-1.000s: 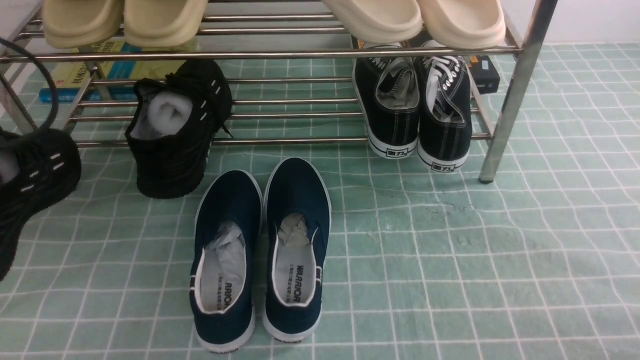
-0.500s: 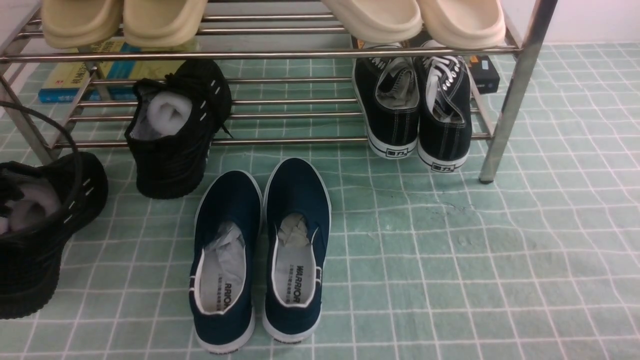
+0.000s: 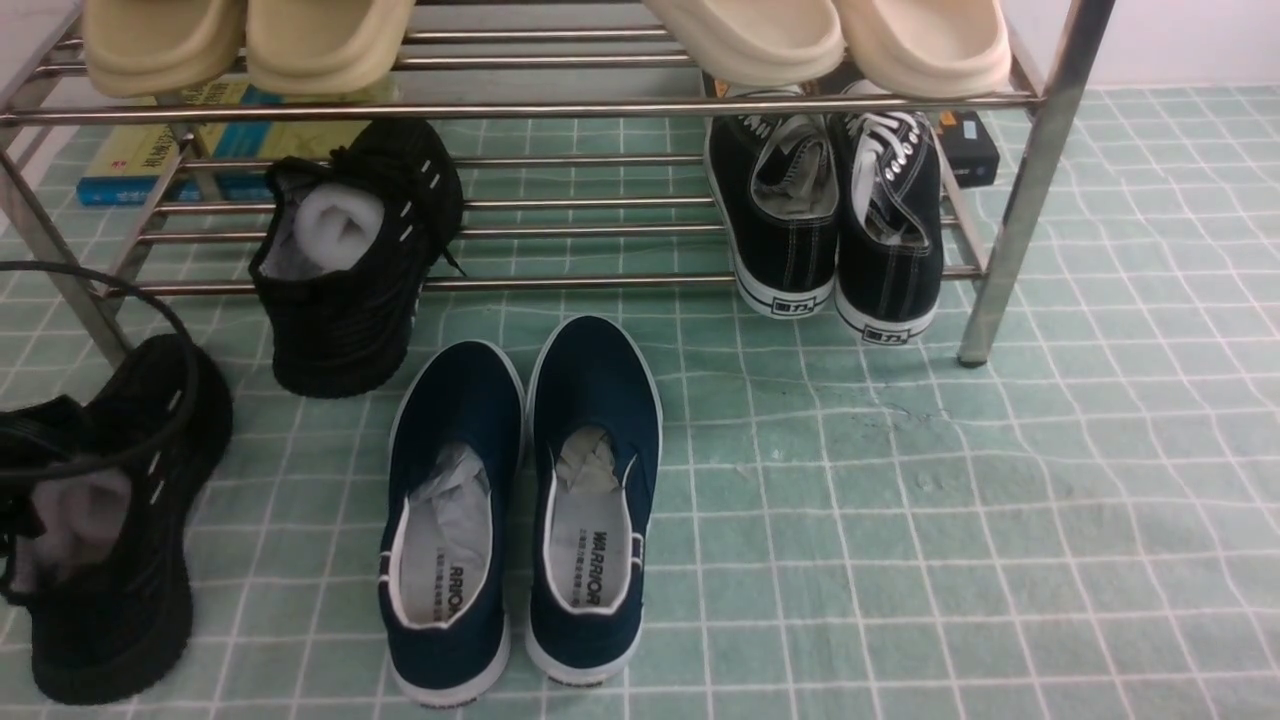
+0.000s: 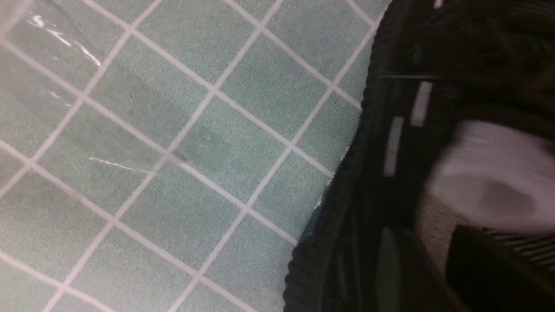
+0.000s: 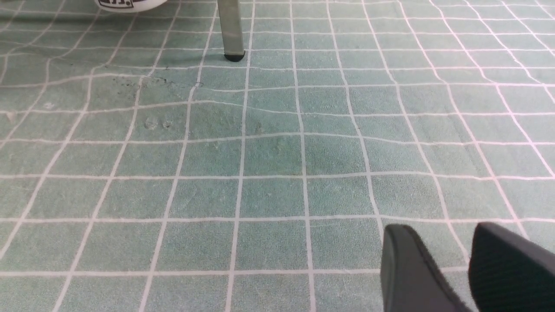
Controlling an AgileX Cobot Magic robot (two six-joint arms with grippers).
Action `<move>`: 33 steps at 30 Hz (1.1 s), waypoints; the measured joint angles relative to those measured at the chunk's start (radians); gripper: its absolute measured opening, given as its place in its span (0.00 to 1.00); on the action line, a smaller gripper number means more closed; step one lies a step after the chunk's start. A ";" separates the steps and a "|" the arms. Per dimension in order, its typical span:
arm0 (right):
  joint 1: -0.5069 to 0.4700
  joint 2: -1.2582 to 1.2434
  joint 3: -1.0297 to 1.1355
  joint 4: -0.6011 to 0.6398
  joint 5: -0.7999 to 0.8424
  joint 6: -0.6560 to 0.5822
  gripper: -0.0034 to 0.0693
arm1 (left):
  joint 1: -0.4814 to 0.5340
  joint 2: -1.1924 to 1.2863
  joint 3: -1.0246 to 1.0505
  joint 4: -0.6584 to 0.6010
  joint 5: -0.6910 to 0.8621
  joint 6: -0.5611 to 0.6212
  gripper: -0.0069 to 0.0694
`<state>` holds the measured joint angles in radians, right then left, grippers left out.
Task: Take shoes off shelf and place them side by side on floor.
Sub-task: 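Set the held shoe down on the floor in front of the rack with the left gripper, then grasp the leftmost shoe on the bottom shelf of the shoe rack with the left gripper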
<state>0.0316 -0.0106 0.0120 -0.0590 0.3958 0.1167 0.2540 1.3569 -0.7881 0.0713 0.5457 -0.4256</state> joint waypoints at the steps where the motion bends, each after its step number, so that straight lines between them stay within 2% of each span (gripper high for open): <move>1: 0.000 0.000 0.000 0.000 0.000 0.000 0.37 | 0.000 -0.003 -0.009 0.000 0.017 -0.001 0.40; 5: 0.000 0.000 0.000 0.000 0.000 0.000 0.37 | 0.000 -0.034 -0.084 0.007 0.097 -0.001 0.50; 10: 0.000 0.000 0.000 0.000 0.000 0.000 0.37 | 0.000 -0.065 -0.245 -0.040 0.222 0.027 0.49; 12: 0.000 0.000 0.000 0.000 0.000 0.000 0.37 | 0.000 -0.065 -0.309 -0.094 0.287 0.080 0.43; 14: 0.000 0.000 0.000 0.000 0.000 0.000 0.37 | 0.000 -0.058 -0.376 -0.159 0.385 0.165 0.31; 15: 0.000 0.000 0.000 0.000 0.000 0.000 0.37 | 0.000 -0.056 -0.382 -0.167 0.405 0.184 0.30; 16: 0.000 0.000 0.000 0.000 0.000 0.000 0.37 | 0.000 -0.048 -0.435 -0.252 0.486 0.268 0.18; 17: 0.000 0.000 0.000 0.000 0.000 0.000 0.37 | 0.000 -0.048 -0.445 -0.261 0.501 0.277 0.16; 18: 0.000 0.000 0.000 0.000 -0.001 0.000 0.37 | 0.000 -0.043 -0.476 -0.321 0.546 0.345 0.11; 20: 0.000 0.000 0.000 0.000 -0.001 0.000 0.37 | 0.000 -0.042 -0.508 -0.399 0.602 0.403 0.09; 24: 0.000 0.000 0.000 0.000 -0.001 0.000 0.37 | 0.000 -0.042 -0.536 -0.476 0.681 0.457 0.11; 27: 0.000 0.000 0.000 0.000 -0.001 0.000 0.37 | -0.013 -0.042 -0.536 -0.461 0.690 0.452 0.17; 30: 0.000 0.000 0.000 0.000 -0.001 0.000 0.37 | -0.084 -0.042 -0.532 -0.376 0.690 0.375 0.26; 32: 0.000 0.000 0.000 0.000 -0.001 0.000 0.37 | -0.169 -0.042 -0.521 -0.301 0.690 0.310 0.32; 33: 0.000 0.000 0.000 0.000 -0.001 0.000 0.37 | -0.247 -0.041 -0.516 -0.230 0.690 0.276 0.37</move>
<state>0.0316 -0.0106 0.0120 -0.0590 0.3951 0.1167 0.0070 1.3160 -1.3037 -0.1589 1.2359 -0.1492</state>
